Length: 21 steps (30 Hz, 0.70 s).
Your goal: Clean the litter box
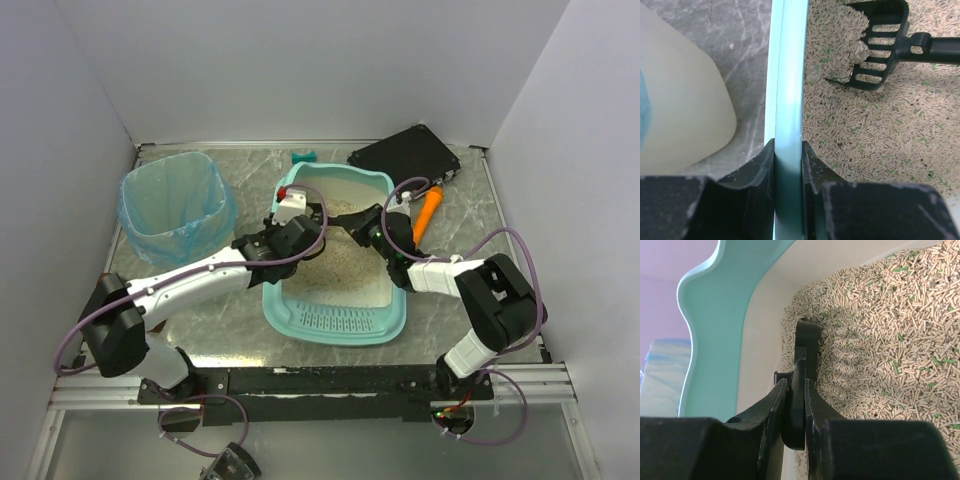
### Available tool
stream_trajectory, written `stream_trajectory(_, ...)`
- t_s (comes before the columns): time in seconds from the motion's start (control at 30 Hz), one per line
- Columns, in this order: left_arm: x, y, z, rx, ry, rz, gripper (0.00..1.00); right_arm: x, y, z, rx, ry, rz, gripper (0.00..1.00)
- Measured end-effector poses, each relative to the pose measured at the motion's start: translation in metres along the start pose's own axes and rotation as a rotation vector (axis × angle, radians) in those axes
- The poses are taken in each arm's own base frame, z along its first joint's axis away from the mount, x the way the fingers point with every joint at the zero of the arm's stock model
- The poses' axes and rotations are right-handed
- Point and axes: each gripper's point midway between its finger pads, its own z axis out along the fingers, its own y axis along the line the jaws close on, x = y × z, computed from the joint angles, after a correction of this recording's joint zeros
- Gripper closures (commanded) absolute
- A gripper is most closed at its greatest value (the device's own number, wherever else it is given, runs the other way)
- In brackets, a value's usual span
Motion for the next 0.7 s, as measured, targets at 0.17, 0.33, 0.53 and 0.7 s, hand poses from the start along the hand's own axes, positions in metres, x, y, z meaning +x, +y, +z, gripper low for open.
stream_trajectory(0.17, 0.011, 0.002, -0.002, 0.041, -0.018, -0.047, 0.99, 0.002, -0.001, -0.012, 0.001, 0.006, -0.030, 1.00)
stream_trajectory(0.33, 0.018, 0.000, -0.004, 0.074, -0.016, -0.071, 0.99, 0.009, -0.006, -0.027, 0.024, 0.033, -0.056, 1.00)
stream_trajectory(0.53, 0.021, -0.002, -0.006, 0.083, -0.007, -0.072, 0.99, 0.011, -0.011, -0.037, 0.096, 0.074, -0.087, 1.00)
stream_trajectory(0.7, 0.024, 0.000, -0.005, 0.080, 0.006, -0.049, 0.99, 0.001, -0.013, -0.044, 0.155, 0.079, -0.142, 1.00)
